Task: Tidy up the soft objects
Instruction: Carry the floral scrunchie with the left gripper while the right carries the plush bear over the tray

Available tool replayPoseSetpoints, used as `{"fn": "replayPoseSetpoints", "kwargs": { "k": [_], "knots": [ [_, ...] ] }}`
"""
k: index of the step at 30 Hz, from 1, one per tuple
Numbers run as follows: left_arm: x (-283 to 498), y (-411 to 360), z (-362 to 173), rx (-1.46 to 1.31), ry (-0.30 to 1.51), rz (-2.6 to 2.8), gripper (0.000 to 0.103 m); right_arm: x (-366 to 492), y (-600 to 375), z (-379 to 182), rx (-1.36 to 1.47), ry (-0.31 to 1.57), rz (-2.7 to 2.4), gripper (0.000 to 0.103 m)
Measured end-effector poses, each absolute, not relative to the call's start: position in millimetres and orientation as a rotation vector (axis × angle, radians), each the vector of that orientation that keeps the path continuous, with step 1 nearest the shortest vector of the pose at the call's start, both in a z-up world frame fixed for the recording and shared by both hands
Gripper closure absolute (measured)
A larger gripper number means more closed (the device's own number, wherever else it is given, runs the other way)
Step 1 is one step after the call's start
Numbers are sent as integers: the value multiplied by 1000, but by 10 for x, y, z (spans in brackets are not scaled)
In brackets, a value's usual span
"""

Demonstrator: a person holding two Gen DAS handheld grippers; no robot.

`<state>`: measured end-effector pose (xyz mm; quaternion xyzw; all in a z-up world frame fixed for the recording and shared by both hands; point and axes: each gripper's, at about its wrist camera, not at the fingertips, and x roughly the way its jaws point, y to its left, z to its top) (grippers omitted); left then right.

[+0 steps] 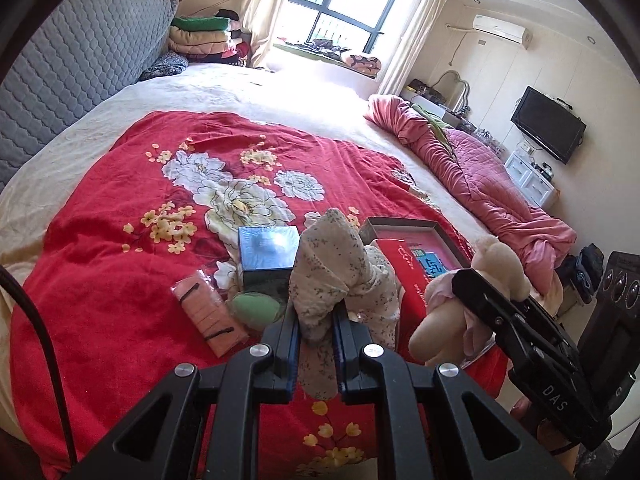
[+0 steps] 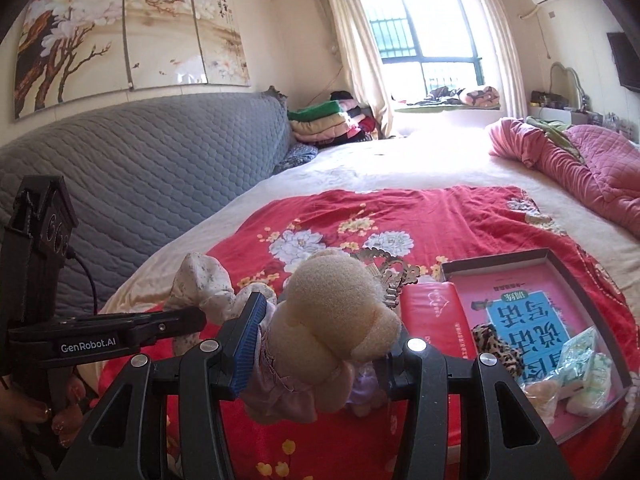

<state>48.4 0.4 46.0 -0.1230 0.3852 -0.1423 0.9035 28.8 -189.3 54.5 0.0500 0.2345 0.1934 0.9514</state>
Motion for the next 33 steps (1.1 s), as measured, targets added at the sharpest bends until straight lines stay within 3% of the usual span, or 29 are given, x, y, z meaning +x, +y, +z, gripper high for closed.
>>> {"fn": "replayPoseSetpoints", "kwargs": {
  "k": [33],
  "knots": [
    [778, -1774, 913, -83, 756, -569, 89, 59, -3719, 698, 307, 317, -40, 53]
  ]
}}
